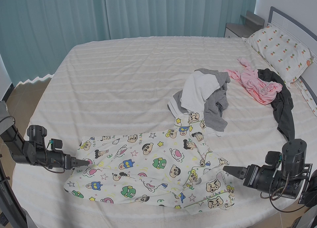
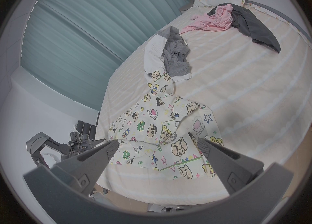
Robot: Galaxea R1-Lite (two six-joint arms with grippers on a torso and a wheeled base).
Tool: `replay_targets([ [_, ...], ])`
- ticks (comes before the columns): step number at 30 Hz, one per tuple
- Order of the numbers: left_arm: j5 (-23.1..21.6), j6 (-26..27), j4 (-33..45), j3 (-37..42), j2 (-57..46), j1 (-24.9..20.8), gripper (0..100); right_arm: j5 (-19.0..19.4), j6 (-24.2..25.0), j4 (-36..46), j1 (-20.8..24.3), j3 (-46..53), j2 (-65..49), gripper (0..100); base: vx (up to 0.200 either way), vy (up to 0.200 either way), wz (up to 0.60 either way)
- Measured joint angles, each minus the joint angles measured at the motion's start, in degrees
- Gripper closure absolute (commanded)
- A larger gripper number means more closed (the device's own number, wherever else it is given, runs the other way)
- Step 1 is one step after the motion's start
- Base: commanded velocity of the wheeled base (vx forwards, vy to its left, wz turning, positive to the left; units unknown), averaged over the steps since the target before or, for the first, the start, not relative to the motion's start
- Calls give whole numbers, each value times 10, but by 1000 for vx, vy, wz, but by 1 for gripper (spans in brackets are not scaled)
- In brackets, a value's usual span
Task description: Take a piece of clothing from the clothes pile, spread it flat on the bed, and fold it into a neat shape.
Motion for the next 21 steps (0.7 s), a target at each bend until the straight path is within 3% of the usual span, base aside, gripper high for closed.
replay_targets([
  [21,1,34,1,33,21,26,0,1,2,-1,6,2,1,0,0,0,0],
])
